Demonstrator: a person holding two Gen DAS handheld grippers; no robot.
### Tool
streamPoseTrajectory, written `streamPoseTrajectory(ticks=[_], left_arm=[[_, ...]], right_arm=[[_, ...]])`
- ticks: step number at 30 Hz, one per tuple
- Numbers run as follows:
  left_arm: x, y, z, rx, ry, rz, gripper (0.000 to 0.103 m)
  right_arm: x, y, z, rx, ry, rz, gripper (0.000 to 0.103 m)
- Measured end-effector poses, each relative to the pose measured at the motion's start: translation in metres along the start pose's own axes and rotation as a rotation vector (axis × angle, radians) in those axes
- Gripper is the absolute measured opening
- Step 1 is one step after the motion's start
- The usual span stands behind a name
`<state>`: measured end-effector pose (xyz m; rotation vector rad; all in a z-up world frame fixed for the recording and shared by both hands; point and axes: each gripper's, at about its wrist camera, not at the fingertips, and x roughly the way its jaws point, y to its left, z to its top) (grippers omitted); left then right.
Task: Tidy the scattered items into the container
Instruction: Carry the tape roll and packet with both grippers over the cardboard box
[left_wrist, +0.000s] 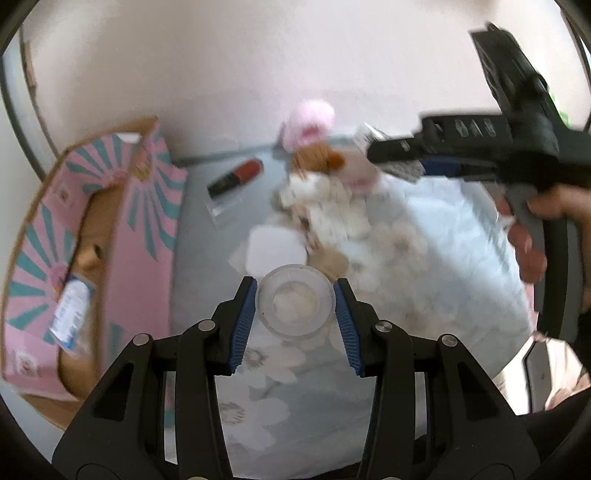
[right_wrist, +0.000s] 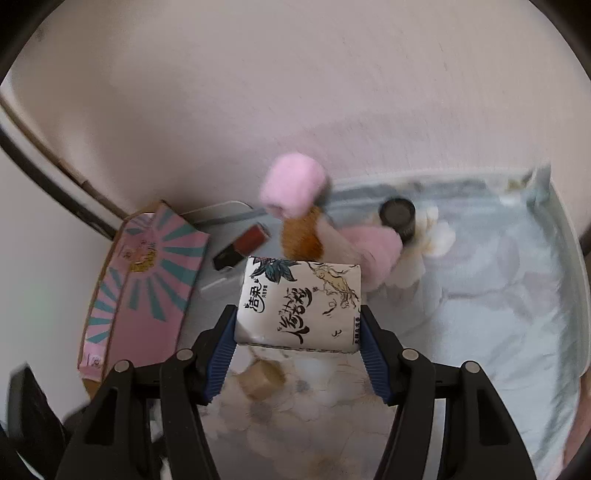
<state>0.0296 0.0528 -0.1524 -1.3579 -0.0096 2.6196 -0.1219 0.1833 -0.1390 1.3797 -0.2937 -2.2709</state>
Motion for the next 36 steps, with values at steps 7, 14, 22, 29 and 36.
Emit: streamPoseTrajectory(ticks=[7,14,22,29,36], left_arm=[[-0.031,0.039,0.039,-0.047,0.033,0.039,0.039],[-0.069,0.095,0.054,-0.106,0.017,0.081,0.039],[-0.066,0.162,0.053,-0.183,0.073,0.132,0.039],[-0.038,0.211,0.032,-0.247,0.160,0.136,0.039],[-0.018,0.232,0.019,-0.289,0.218,0.104,0.039]], right_arm=[[-0.024,0.054,0.031,-0.130,-0.014,0.010,0.058],[-0.018,0.134,0.060,-0.314,0.035,0.056,0.058],[0.020,0.224,0.081,-0.487,0.125,0.111,0.058],[0.079,0.288,0.085,-0.602,0.234,0.128,0.058],[0.136,0.314,0.073,-0.654,0.337,0.086,0.058]])
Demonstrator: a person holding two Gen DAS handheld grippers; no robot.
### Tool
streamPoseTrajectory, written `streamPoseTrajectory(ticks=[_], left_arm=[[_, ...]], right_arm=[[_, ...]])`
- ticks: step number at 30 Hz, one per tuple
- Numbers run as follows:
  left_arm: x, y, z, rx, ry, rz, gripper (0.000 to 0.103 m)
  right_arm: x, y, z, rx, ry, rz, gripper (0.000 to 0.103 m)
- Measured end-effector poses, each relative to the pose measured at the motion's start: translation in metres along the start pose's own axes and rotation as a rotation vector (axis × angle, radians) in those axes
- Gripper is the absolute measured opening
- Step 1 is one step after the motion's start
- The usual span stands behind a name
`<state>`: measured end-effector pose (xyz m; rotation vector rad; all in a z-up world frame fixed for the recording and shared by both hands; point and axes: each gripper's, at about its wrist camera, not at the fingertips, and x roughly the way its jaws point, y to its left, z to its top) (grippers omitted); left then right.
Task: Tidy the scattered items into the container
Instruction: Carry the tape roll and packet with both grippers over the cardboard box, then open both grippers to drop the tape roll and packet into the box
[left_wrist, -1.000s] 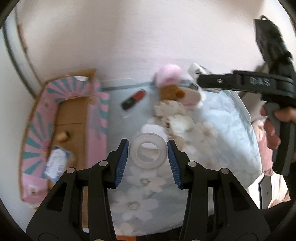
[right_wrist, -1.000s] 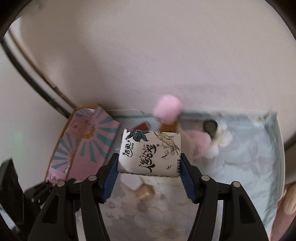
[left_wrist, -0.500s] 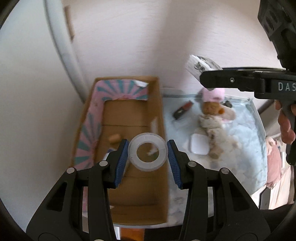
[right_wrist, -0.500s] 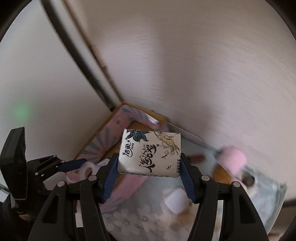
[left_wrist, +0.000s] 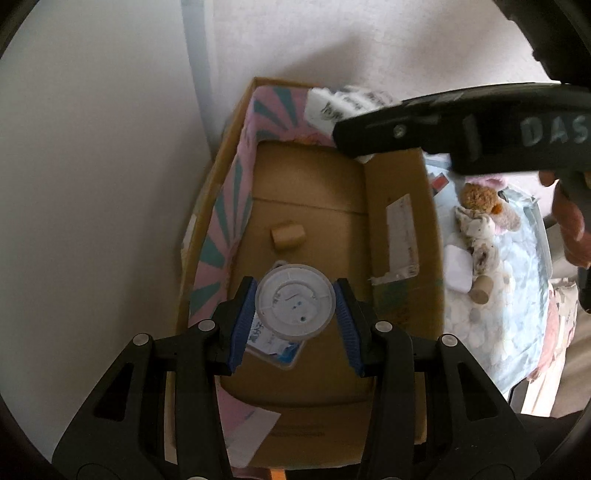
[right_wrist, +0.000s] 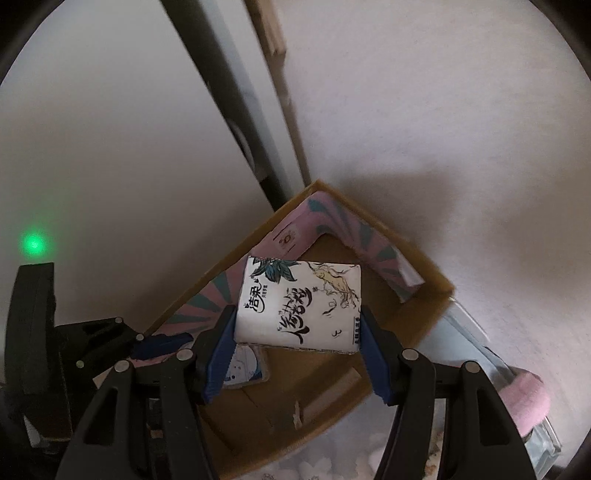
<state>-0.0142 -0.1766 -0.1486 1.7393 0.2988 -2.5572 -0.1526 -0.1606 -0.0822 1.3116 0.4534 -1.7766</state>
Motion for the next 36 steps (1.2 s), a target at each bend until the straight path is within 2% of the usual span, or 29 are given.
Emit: streamPoseTrajectory(ticks=[7,14,17,19,20,21,22,23,32,36], left_arm=[[0.009,0.004,-0.001,0.011,0.018,-0.010,0.039],[0.014,0.002,-0.003,0.018,0.021,-0.015,0.039],[0.009,0.002,0.000,0.020,0.010,-0.047,0.040],[0.007,0.000,0.002,0.010,0.011,-0.098,0.061],[0.005,-0.001,0.002,0.007,0.004,-0.093,0.087],[0.002,-0.002,0.001,0.010,-0.005,-0.078,0.102],[0.000,-0.005,0.001,0.016,-0.013,-0.067,0.103],[-0.003,-0.007,0.001,0.024,-0.023,-0.064,0.103],[-0.010,-0.011,-0.004,-0.005,-0.025,-0.077,0.103],[-0.018,-0.010,-0.007,-0.004,-0.031,-0.066,0.103]], right_arm=[[0.035,0.004,0.003,-0.010,0.078,-0.016,0.058],[0.041,0.003,0.003,-0.013,0.100,-0.027,0.058],[0.042,0.002,0.003,-0.017,0.107,-0.034,0.058],[0.044,0.003,0.003,-0.027,0.117,-0.054,0.060],[0.045,0.002,0.003,-0.023,0.126,-0.062,0.064],[0.045,0.001,0.002,-0.014,0.129,-0.065,0.069],[0.044,0.000,0.002,-0.003,0.131,-0.059,0.079],[0.043,-0.001,0.001,0.004,0.130,-0.051,0.082],[0.033,-0.002,0.001,-0.005,0.150,-0.072,0.083],[0.020,0.002,0.006,-0.020,0.126,-0.076,0.083]])
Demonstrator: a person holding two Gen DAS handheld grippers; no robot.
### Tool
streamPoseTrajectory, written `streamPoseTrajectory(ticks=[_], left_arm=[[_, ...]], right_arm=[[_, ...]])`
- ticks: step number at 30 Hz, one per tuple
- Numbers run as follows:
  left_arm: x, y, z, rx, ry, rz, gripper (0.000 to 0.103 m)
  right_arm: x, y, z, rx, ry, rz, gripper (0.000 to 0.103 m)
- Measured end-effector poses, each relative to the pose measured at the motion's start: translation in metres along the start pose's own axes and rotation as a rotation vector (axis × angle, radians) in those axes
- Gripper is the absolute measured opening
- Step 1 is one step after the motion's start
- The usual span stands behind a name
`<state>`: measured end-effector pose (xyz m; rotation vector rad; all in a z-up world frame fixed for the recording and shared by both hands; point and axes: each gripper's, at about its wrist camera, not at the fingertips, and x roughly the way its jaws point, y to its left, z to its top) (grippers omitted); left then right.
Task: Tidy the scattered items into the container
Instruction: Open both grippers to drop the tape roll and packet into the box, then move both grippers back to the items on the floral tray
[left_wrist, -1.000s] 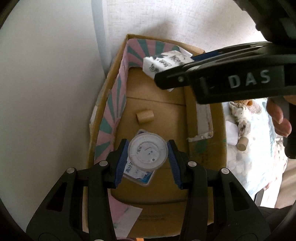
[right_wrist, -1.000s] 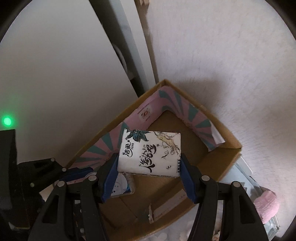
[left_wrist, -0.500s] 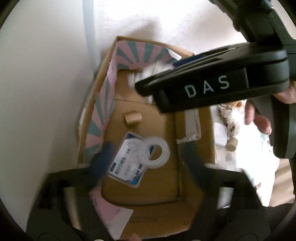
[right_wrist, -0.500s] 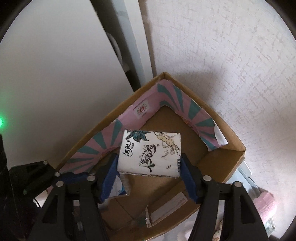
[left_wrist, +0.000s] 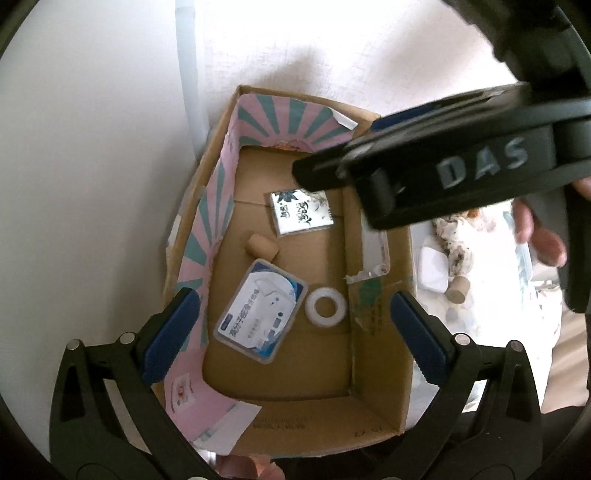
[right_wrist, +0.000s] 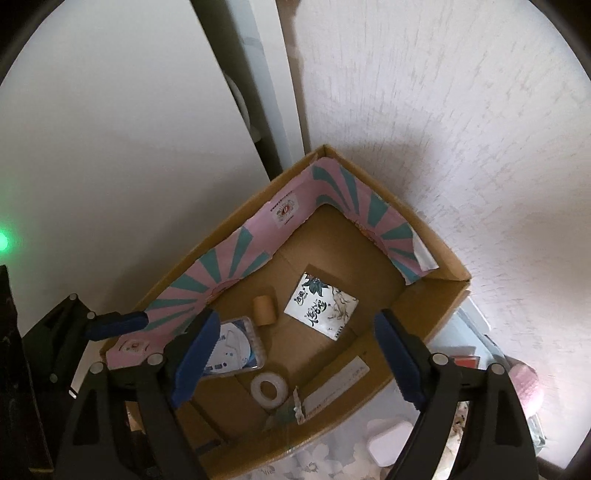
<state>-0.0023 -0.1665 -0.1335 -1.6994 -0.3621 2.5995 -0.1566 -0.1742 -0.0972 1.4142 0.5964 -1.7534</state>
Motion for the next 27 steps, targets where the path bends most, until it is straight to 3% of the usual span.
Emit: streamPoseTrajectory(ticks=[12,21,27], left_arm=[[-0.020,-0.009,-0.012,-0.012,-0.033,0.038,0.103],[-0.033,-0.025,-0.011,0.005,-0.065,0.053,0.103],[-0.050,-0.052,0.006,0.052,-0.114,0.055,0.103]], right_arm=[[-0.037,0.017,-0.021,-0.056,-0.066,-0.067,0.083],[-0.058,-0.003,-0.046,0.019,-0.106,-0.042,0.083],[-0.082,-0.031,-0.073,0.053,-0.127,-0.090,0.083]])
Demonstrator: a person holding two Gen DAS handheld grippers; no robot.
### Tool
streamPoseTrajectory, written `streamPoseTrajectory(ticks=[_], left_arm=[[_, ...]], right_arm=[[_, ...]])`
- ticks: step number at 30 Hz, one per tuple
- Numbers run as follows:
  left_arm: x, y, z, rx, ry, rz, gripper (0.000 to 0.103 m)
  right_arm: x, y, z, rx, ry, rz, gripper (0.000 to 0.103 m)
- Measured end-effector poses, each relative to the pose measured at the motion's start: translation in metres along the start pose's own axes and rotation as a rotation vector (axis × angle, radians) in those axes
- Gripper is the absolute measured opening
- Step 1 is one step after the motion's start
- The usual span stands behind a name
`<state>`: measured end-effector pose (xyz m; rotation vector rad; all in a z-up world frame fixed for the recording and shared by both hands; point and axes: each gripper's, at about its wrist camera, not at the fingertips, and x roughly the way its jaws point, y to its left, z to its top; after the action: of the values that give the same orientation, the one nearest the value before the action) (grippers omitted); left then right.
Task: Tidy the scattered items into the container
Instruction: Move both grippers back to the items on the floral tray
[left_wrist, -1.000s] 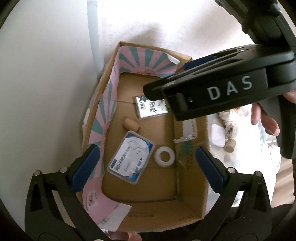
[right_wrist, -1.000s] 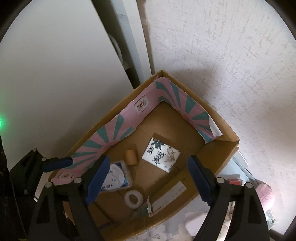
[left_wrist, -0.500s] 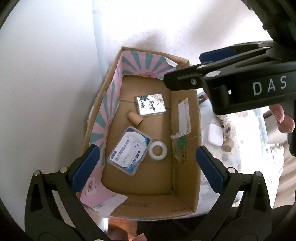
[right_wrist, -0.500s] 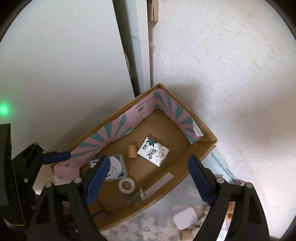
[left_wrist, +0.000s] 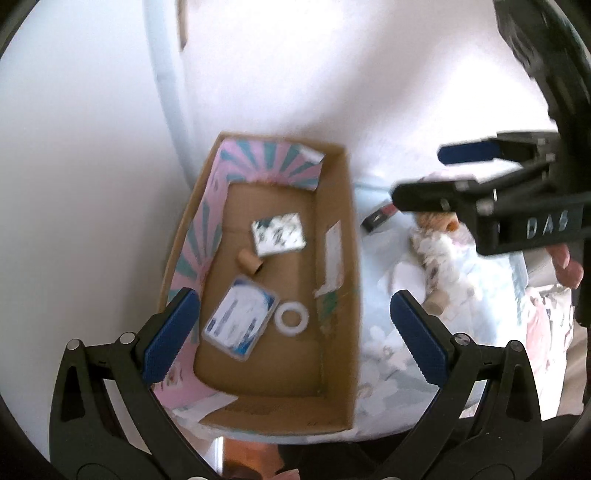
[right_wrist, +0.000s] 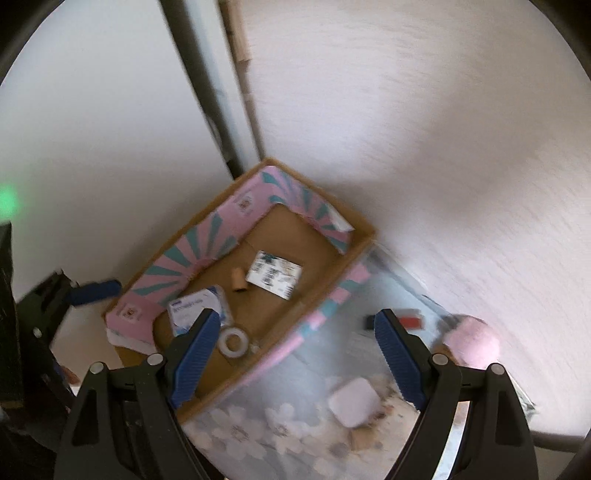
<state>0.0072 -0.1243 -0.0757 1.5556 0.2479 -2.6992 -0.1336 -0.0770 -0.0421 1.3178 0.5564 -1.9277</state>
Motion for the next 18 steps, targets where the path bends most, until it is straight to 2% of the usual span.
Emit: streamPoseTrajectory(ticks=[5,9,13,18], left_arm=[[-0.012,-0.028,0.024,0.053,-0.046,-0.010,0.103],[-0.009,-0.053,0.038,0.103,-0.050,-0.029,0.103],[0.000,-0.081,0.051,0.162,-0.044,-0.056,0.103],[0.021,-0.127,0.063,0.274,-0.029,-0.059,0.103]], right_arm=[[-0.029,-0.035,-0.024,0.022,-0.044,-0.016,0.083],[-0.048,-0.070,-0.047,0.077,-0.089,-0.062,0.083],[-0.069,-0.116,-0.077,0.221,-0.169,-0.117,0.083],[-0.076,-0.166,-0.112,0.360,-0.194,-0.173,0.083]])
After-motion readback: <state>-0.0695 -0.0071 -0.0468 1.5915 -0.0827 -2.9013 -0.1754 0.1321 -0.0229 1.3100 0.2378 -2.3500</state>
